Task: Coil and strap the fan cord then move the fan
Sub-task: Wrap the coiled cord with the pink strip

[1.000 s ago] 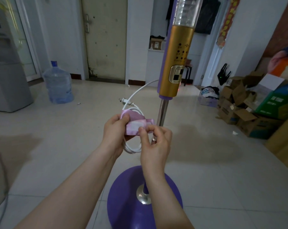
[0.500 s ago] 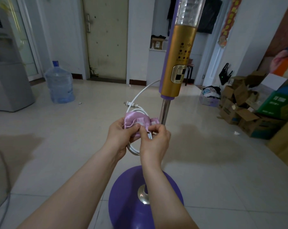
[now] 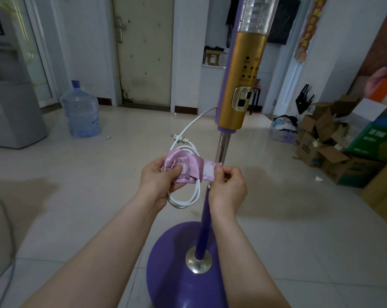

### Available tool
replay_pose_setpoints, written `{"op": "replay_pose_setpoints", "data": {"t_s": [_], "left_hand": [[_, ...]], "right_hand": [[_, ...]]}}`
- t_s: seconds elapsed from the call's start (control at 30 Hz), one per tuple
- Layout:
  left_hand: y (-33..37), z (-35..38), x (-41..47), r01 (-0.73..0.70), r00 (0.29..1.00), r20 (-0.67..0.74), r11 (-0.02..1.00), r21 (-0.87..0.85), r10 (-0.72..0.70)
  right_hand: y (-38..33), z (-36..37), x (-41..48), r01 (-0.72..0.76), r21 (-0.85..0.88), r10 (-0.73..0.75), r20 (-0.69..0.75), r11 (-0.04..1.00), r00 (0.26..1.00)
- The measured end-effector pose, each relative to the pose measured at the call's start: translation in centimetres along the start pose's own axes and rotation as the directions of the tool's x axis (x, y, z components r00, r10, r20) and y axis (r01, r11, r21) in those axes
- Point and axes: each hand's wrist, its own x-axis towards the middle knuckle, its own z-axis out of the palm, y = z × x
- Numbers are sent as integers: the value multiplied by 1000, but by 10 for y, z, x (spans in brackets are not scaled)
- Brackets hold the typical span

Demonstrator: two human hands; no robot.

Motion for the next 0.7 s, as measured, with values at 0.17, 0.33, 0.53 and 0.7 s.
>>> {"op": "replay_pose_setpoints", "data": {"t_s": [0.17,0.33,0.53,0.7], "left_hand": [[-4,1,2,0,1000,-31,1000,-27,-1],[-13,5,-2,-66,997,-37,995,72,69],[-16,3,-11,-162,985,-15,963,214,169],[-10,21,-24,29,988,146,995,91,-42]], "right_hand": [[0,-3,-3,-40,16,40,-10,999,999],[-3,-2,-9,-132,178,121,70,975,990],[3,0,-10,-95,53,76,283,994,956],[5,3,-15,-72,8,68,244,997,968]]}}
